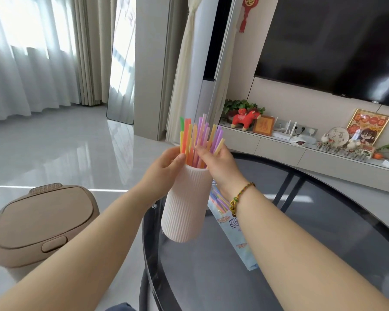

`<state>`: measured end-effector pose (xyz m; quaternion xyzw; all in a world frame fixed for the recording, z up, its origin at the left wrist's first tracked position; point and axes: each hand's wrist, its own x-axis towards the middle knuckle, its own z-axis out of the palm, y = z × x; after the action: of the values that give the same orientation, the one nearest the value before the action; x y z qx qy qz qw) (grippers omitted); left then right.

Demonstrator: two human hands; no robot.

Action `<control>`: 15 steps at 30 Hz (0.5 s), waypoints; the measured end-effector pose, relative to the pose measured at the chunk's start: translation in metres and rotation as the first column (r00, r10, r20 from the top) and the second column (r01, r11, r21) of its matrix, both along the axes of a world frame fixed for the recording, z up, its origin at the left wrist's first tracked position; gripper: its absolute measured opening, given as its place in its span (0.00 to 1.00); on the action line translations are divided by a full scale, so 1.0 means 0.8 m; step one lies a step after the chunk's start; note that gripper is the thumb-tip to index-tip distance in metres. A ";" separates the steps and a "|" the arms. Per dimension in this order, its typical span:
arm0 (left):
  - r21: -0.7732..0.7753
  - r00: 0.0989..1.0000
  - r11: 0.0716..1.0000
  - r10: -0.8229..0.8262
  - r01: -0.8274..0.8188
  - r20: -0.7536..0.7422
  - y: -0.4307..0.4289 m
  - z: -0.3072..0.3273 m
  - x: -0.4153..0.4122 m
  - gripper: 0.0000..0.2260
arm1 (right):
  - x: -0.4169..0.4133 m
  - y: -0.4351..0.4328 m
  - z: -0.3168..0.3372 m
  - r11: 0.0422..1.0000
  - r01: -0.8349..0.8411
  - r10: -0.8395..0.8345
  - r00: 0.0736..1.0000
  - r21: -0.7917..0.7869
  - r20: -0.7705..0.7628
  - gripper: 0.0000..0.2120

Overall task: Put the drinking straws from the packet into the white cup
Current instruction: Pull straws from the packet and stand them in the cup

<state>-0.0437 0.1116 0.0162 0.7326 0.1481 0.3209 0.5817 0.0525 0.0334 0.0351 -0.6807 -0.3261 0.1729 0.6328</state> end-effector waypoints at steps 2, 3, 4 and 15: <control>0.030 0.999 0.999 0.032 -0.032 0.000 -0.003 0.000 -0.002 0.13 | 0.000 -0.003 0.000 1.000 -0.007 0.007 1.000 0.000 0.001 0.14; 0.038 0.999 0.999 0.039 -0.039 0.003 -0.004 -0.001 -0.003 0.13 | 0.000 -0.005 0.000 1.000 -0.005 0.005 1.000 -0.002 0.000 0.12; 0.047 0.999 0.998 0.045 -0.045 0.002 -0.006 -0.002 -0.005 0.13 | 0.000 -0.008 -0.001 1.000 -0.001 0.001 1.000 -0.004 0.003 0.11; 0.165 0.897 0.884 0.412 -0.436 0.161 -0.067 -0.043 -0.041 0.13 | 0.004 -0.079 -0.008 0.994 0.104 -0.103 0.994 -0.027 0.041 0.21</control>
<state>-0.0766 0.0582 -0.0180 0.7153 0.2368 0.4976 0.4298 0.0558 -0.0295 0.0288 -0.7090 -0.3004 0.1311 0.6244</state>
